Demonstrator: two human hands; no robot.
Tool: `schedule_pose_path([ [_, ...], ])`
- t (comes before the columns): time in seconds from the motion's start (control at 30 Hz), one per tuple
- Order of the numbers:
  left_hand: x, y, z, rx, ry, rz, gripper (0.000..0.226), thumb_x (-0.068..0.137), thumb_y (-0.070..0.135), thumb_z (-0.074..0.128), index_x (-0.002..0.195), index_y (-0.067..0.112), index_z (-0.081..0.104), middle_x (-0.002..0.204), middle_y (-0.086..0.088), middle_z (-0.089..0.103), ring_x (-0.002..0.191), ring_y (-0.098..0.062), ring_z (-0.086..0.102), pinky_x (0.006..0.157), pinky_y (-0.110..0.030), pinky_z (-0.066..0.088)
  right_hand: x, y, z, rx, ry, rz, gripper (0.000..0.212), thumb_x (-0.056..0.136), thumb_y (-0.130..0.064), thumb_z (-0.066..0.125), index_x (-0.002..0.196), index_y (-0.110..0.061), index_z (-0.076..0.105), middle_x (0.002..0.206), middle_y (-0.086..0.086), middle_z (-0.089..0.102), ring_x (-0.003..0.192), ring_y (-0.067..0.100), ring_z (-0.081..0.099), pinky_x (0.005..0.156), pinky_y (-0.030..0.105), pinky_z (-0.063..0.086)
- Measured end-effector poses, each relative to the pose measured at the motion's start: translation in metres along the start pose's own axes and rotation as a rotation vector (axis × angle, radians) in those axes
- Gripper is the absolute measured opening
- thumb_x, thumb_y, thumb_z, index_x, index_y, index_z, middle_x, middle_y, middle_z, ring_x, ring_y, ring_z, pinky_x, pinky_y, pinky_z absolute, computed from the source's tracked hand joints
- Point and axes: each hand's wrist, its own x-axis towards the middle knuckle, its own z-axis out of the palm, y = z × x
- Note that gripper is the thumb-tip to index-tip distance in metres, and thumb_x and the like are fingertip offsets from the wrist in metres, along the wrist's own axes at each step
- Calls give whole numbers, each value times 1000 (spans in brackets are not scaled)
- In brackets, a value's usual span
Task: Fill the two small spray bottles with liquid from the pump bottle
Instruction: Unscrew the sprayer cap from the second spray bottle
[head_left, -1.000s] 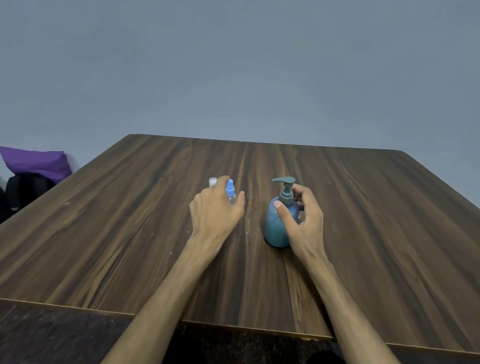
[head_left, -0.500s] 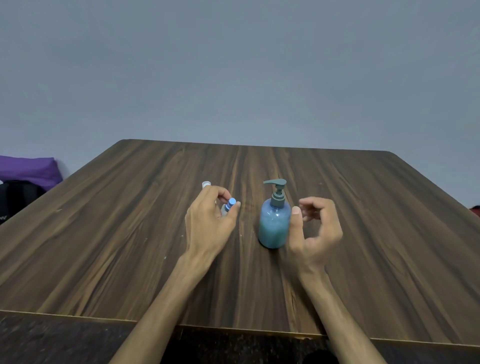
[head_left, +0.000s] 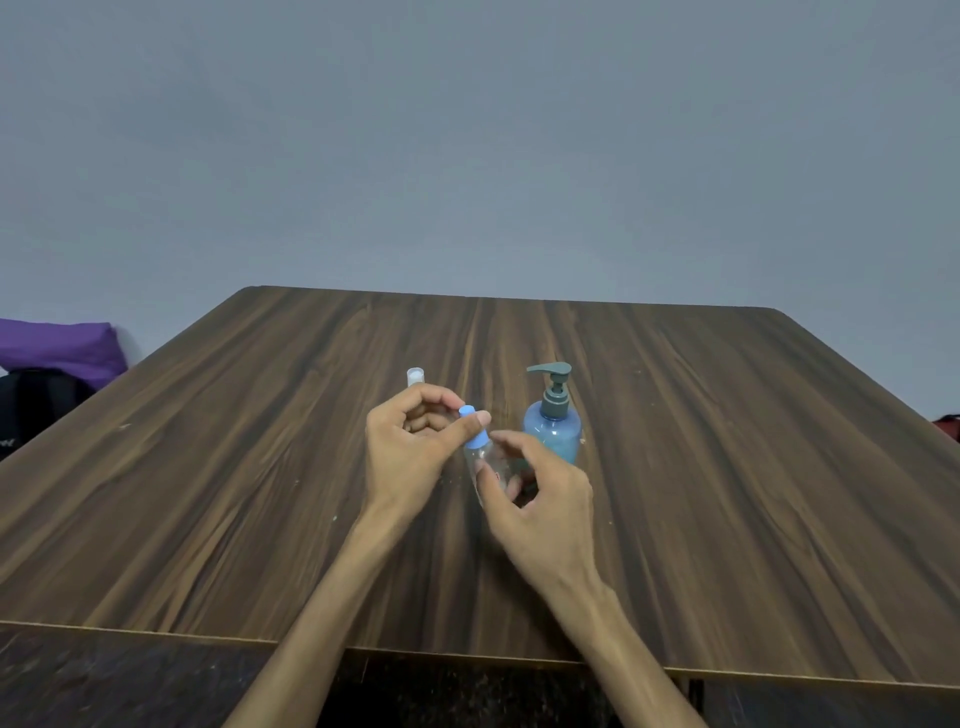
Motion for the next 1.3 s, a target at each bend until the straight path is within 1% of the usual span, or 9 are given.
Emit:
schedule_pose_path([
  [0.3, -4, 4, 2, -63, -6, -52, 23, 76, 11, 89, 90, 1, 73, 75, -9, 75, 65, -13, 70, 62, -21, 57, 3, 7, -6, 229, -296, 166, 9, 92, -31, 82, 99, -30, 75, 76, -17, 67, 61, 8, 53, 60, 24, 46],
  [0.43, -7, 5, 4, -82, -134, -104, 28, 81, 25, 79, 99, 4, 78, 90, -11, 77, 81, -11, 70, 73, -20, 56, 5, 9, -7, 423, -337, 192, 22, 92, -46, 73, 102, -27, 77, 82, 7, 66, 70, 23, 55, 68, 34, 46],
  [0.53, -11, 5, 6, -95, -267, -139, 28, 92, 30, 75, 101, 3, 79, 94, -11, 73, 89, -8, 69, 80, -19, 53, 8, 7, -9, 585, -341, 200, 33, 92, -42, 71, 98, -9, 74, 84, 17, 62, 79, 19, 54, 74, 31, 45],
  [0.63, -15, 5, 10, -123, -311, -159, 28, 93, 29, 66, 101, 6, 80, 99, -26, 67, 90, -16, 67, 79, -21, 54, 8, 8, -11, 678, -358, 208, 28, 97, -29, 67, 94, -1, 70, 83, 7, 63, 82, 14, 57, 75, 24, 46],
  [0.73, -17, 6, 13, -142, -322, -138, 27, 94, 27, 65, 97, 4, 79, 94, -26, 63, 79, -25, 61, 67, -26, 52, 6, 10, -11, 682, -364, 196, 26, 100, -26, 64, 97, -2, 72, 89, 1, 72, 87, 13, 68, 81, 22, 52],
  [0.9, -19, 4, 16, -179, -251, -114, 26, 91, 23, 71, 88, -3, 75, 86, -20, 61, 75, -22, 57, 64, -28, 49, 5, 14, -7, 625, -301, 154, 23, 103, -17, 63, 102, 3, 74, 91, 2, 75, 88, 12, 71, 81, 22, 53],
  [1.03, -21, 6, 20, -185, -155, -102, 21, 84, 16, 81, 78, -2, 73, 80, -5, 63, 74, -14, 61, 67, -32, 53, 2, 20, 3, 481, -187, 90, 27, 99, -37, 71, 109, -13, 78, 85, 11, 74, 73, 38, 65, 65, 52, 52],
  [1.13, -25, 7, 25, -126, -50, -44, 10, 81, 7, 85, 75, 9, 77, 84, -6, 68, 70, -16, 66, 63, -31, 56, 1, 22, 8, 397, -108, 64, 23, 93, -36, 75, 113, -26, 80, 73, 19, 65, 60, 40, 52, 53, 52, 44],
  [1.3, -27, 10, 31, -65, 126, -95, 28, 76, 2, 90, 71, 3, 62, 65, 3, 63, 56, -9, 58, 56, -21, 50, -1, 15, 12, 359, -44, 14, 20, 87, -26, 77, 106, -28, 80, 71, -12, 65, 58, 27, 52, 51, 46, 46],
])
